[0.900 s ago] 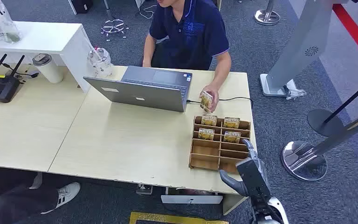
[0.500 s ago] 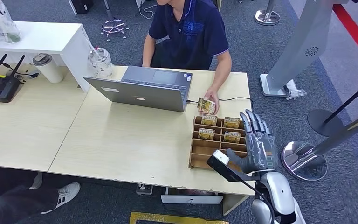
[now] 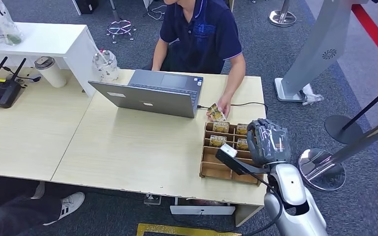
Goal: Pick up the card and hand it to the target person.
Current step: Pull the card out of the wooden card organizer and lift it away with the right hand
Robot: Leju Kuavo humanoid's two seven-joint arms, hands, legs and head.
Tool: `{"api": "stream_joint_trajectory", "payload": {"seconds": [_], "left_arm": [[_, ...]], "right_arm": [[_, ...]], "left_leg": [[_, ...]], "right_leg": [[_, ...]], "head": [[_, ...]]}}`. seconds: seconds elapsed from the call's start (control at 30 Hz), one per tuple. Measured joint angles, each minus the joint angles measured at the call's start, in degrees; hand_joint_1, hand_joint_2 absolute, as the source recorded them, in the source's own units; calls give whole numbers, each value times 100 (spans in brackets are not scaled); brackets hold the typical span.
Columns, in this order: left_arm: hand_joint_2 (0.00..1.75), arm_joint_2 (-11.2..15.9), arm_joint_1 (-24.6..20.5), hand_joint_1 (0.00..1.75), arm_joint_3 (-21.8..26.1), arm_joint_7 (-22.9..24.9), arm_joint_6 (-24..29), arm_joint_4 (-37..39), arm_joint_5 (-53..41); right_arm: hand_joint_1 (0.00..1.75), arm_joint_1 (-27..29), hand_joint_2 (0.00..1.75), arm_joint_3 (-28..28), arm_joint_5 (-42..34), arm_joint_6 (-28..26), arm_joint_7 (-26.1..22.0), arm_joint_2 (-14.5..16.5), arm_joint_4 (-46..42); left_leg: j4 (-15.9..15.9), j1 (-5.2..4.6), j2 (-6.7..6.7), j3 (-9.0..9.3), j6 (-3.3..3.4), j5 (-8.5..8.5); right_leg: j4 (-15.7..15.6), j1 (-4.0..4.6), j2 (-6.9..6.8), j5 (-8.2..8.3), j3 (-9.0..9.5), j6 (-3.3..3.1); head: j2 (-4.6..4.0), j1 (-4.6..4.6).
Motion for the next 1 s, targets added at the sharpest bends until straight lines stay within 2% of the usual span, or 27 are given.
{"api": "stream_joint_trajectory", "payload": {"seconds": [0.1,0.23,0.27,0.63,1.0], "left_arm": [[175,3,-3,0,-8,13,-26,0,26],[175,7,-2,0,-14,33,-72,0,75],[175,8,-2,0,-15,36,-85,0,84],[175,42,-2,0,-61,47,-172,0,103],[175,55,1,0,-100,46,-199,0,121]], "right_arm": [[132,-56,175,31,29,33,39,0,156],[95,-92,175,52,84,34,73,0,323],[92,-94,175,55,85,34,77,0,352],[83,-94,175,85,84,85,124,-2,563],[102,-98,175,86,93,114,166,-2,839]], "left_leg": [[0,0,0,0,0,0],[0,1,0,0,0,0],[0,1,0,0,0,0],[0,0,0,0,0,0],[0,1,0,0,0,0]], "right_leg": [[0,0,0,0,0,0],[0,0,0,0,0,0],[0,1,0,0,0,0],[0,0,0,0,0,0],[0,0,0,0,0,0]], "head": [[0,-1],[0,1],[0,1],[0,0],[0,0]]}}
